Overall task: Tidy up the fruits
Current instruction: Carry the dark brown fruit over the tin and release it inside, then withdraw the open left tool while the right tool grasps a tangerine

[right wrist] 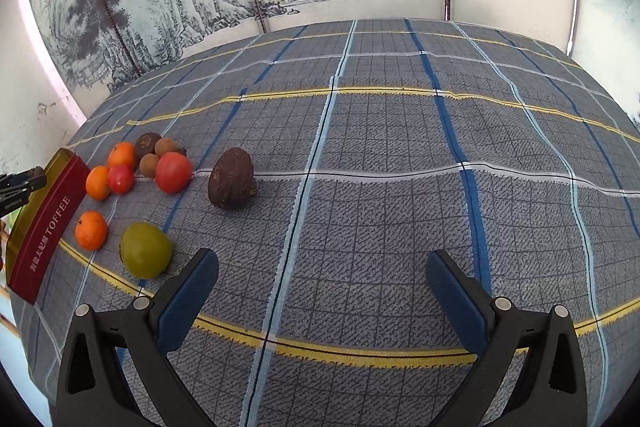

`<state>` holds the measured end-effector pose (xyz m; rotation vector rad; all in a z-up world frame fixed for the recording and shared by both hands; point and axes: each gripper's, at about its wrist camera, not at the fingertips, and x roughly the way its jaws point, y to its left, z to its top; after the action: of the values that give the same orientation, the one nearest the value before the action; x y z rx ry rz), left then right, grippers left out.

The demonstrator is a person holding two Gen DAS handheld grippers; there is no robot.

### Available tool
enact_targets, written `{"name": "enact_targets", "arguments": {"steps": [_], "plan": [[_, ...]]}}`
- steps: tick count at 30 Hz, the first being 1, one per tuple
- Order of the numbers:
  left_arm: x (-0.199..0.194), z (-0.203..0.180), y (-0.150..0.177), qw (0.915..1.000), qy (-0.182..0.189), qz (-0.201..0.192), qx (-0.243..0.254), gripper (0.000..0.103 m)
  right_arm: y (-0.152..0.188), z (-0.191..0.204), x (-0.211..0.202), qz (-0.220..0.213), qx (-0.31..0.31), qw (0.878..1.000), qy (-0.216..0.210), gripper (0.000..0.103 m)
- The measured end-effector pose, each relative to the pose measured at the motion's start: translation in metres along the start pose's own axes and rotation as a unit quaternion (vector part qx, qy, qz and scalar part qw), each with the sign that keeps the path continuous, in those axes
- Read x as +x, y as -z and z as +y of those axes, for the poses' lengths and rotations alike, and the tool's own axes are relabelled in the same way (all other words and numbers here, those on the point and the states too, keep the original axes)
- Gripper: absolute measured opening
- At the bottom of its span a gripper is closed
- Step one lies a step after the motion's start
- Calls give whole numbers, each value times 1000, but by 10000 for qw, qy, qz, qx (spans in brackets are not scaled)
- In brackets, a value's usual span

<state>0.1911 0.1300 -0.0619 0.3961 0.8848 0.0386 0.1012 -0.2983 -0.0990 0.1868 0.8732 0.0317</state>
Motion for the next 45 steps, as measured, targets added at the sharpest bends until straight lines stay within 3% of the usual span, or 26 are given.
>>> {"name": "enact_targets", "arguments": {"steps": [14,21,23,26,28,33,37,40,45], "plan": [[37,0,-13,9987,-226,392,217,40,1,1,2,44,-35,10000,9,103],[-4,5,-10,9986,-467,-257,5,45,0,1,2,43,-35,10000,8,103],[-28,9,-5,9974,-363,-576,-235,48,0,1,2,44,-37,10000,11,103],[-73,8,11,9920,-187,-1092,-598,67,1,0,2,1,-28,10000,-5,103],[-96,2,27,9888,-5,-1312,-708,68,1,-2,1,-27,-29,9999,-110,103],[-132,-10,69,9828,534,-1336,-1159,72,7,5,-8,-153,-230,9994,-184,103],[-150,-21,102,9789,815,-1274,-1376,72,11,31,-37,-438,-452,9949,-788,103],[-162,-32,116,9806,766,-1322,-1226,72,5,77,-53,-495,-1234,9829,-1272,103],[-175,-31,127,9760,1005,-1337,-1396,72,1,154,-40,-250,-2282,9618,-1491,103]]}}
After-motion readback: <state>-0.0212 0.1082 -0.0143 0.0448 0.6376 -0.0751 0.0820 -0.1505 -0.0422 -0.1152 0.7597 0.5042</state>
